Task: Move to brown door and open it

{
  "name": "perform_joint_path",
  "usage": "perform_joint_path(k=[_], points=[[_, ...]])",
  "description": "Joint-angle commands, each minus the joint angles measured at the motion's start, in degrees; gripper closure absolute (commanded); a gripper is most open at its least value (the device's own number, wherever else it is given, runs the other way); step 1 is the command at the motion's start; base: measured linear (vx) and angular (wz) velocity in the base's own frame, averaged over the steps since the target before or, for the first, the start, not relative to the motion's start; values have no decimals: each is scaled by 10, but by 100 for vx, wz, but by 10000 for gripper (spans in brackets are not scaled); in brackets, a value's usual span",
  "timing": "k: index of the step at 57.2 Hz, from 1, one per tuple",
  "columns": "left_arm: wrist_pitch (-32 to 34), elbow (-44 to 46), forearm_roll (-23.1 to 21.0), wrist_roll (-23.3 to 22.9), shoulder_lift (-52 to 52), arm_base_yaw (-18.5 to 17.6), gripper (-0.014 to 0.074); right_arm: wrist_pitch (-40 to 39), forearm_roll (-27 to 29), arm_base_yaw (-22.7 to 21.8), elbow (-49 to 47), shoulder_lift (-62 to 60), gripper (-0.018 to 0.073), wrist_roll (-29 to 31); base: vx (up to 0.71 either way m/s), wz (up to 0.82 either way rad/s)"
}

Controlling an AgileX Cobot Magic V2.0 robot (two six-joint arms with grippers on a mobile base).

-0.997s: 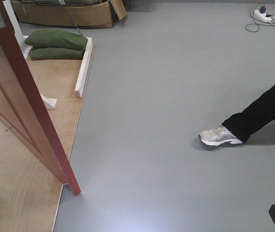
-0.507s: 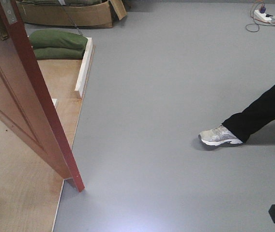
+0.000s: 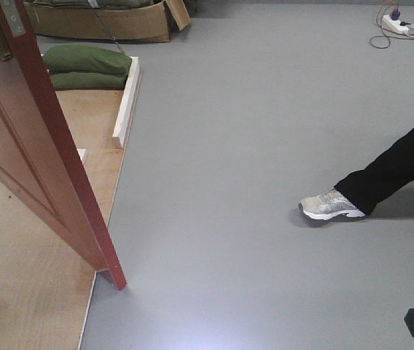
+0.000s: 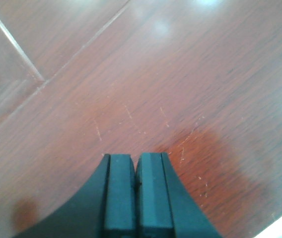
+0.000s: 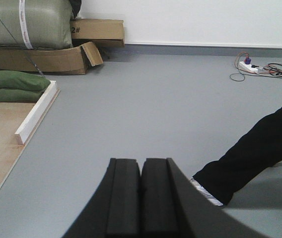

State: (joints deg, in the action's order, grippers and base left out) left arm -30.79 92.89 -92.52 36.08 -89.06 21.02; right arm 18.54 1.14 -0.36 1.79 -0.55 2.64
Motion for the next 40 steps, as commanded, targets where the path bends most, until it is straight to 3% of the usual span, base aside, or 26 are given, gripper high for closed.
perform_joint_path(k=[1, 40], points=[[-1, 19, -26, 2, 25, -4, 600, -45, -4, 0, 2, -8, 559, 3, 0, 0], [-1, 19, -26, 2, 25, -4, 600, -45, -4, 0, 2, -8, 559, 3, 1, -2]])
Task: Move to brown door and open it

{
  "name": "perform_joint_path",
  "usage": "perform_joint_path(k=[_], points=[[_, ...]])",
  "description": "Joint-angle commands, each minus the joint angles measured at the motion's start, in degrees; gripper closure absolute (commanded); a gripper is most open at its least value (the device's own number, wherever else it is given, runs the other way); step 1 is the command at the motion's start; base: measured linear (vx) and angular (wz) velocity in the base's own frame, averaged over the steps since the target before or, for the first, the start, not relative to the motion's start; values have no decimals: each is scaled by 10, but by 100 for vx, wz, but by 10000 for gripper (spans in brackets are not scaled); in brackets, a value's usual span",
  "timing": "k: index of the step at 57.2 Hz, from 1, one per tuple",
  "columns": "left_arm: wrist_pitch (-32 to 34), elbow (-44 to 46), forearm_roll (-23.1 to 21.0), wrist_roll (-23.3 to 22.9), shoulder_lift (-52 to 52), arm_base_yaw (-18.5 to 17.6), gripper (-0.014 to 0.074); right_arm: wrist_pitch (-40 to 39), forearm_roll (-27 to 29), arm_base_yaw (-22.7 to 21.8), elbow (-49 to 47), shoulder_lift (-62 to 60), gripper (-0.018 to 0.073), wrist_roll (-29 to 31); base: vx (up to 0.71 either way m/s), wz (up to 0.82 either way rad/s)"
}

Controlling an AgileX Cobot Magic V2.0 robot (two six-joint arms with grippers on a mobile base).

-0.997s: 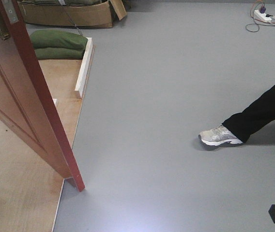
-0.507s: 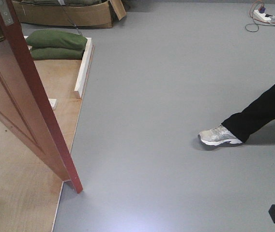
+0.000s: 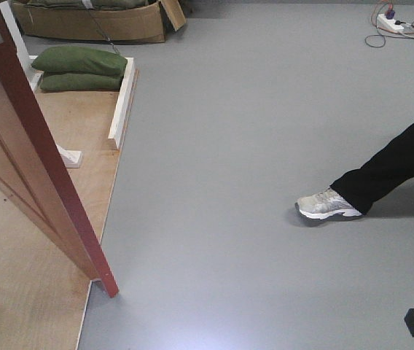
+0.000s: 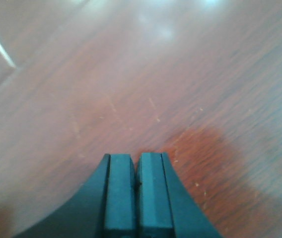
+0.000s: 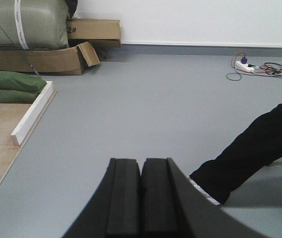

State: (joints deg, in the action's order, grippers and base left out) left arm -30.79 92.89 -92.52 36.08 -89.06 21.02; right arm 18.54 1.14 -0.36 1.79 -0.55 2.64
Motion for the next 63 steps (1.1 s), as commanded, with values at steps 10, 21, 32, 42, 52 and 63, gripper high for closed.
perform_joint_path(k=[10, 21, 32, 42, 52, 63], points=[[-1, 19, -26, 2, 25, -4, 600, -45, -4, 0, 2, -8, 559, 3, 3, -4], [-1, 19, -26, 2, 25, -4, 600, -45, -4, 0, 2, -8, 559, 3, 5, -6], [-1, 19, -26, 2, 25, -4, 600, -45, -4, 0, 2, -8, 559, 3, 6, -6], [-1, 19, -26, 2, 25, -4, 600, -45, -4, 0, 2, -8, 559, 3, 5, -8], [-1, 19, -26, 2, 25, -4, 600, -45, -4, 0, 2, -8, 559, 3, 7, -7], [-1, 19, -26, 2, 25, -4, 600, -45, -4, 0, 2, -8, 559, 3, 8, -7]])
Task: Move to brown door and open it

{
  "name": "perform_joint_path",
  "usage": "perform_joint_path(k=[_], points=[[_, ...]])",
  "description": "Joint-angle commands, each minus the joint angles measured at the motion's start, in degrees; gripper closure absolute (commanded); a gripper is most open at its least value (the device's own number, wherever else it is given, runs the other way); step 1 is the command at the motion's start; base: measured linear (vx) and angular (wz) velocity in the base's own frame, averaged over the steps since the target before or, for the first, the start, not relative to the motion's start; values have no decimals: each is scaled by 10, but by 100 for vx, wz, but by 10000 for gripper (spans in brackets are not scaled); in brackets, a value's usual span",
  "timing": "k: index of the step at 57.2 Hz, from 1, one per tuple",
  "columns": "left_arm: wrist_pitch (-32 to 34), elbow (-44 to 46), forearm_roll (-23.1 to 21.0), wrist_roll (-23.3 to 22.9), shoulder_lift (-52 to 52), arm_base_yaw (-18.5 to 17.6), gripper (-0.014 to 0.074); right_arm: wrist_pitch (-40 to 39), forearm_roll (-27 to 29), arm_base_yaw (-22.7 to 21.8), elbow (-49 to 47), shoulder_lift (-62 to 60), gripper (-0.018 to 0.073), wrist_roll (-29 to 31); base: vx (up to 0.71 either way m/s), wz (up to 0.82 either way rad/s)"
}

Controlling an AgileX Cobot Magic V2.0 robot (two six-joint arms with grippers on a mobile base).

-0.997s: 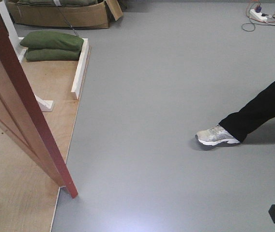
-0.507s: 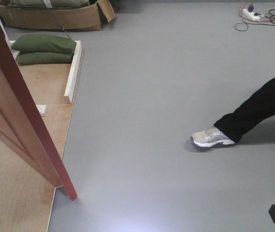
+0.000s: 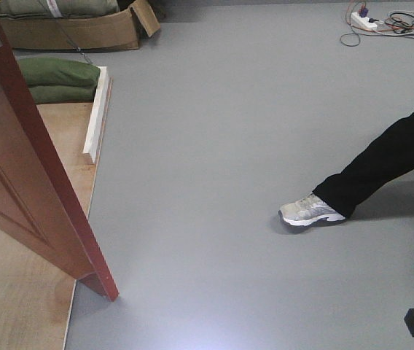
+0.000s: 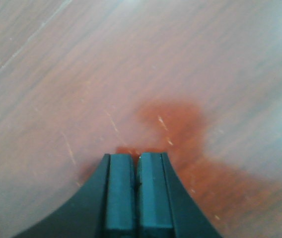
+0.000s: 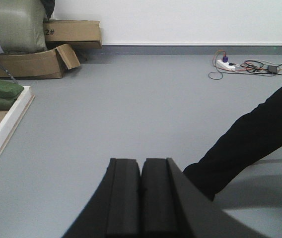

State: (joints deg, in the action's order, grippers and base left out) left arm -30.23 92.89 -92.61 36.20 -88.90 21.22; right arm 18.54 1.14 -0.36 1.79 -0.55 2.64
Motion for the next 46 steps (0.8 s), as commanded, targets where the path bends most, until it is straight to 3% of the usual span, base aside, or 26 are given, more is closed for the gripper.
perform_joint_path(k=[1, 46], points=[[-6, 19, -25, 1, 23, -6, 600, -45, -4, 0, 2, -8, 559, 3, 9, -7], [-6, 19, -25, 1, 23, -6, 600, -45, -4, 0, 2, -8, 559, 3, 13, -5]])
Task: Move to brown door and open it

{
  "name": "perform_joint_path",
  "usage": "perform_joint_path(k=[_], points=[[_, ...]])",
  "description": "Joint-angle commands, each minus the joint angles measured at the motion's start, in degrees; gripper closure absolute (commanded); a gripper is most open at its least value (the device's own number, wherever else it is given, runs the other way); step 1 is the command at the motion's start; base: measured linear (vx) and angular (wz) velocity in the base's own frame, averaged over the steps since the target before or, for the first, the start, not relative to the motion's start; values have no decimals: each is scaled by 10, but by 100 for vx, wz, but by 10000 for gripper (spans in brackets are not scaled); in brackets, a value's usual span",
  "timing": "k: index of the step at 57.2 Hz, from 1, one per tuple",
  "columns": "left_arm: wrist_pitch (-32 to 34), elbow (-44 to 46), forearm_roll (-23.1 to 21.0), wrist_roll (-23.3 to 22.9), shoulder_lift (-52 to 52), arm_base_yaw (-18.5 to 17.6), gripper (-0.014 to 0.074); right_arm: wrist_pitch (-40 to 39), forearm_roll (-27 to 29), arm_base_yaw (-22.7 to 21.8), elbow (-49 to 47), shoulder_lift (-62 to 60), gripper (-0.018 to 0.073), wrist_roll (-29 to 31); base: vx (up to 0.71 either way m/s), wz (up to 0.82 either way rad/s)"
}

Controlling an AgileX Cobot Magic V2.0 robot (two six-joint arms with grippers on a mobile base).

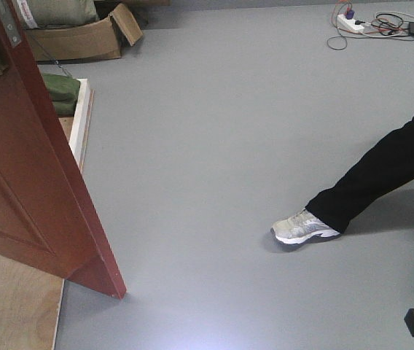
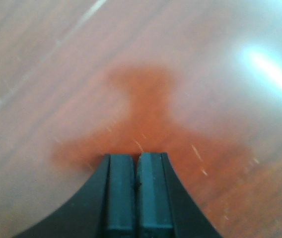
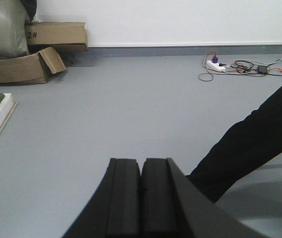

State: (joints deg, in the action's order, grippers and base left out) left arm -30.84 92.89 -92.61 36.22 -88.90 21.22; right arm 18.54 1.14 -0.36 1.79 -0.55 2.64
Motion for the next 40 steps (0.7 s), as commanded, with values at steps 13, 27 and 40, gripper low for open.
perform_joint_path(k=[13, 27, 40], points=[[0, 19, -25, 1, 23, -6, 600, -45, -4, 0, 2, -8, 559, 3, 14, -4], [0, 19, -25, 1, 23, -6, 600, -45, -4, 0, 2, -8, 559, 3, 13, -5], [0, 19, -25, 1, 23, -6, 600, -45, -4, 0, 2, -8, 559, 3, 12, -6]])
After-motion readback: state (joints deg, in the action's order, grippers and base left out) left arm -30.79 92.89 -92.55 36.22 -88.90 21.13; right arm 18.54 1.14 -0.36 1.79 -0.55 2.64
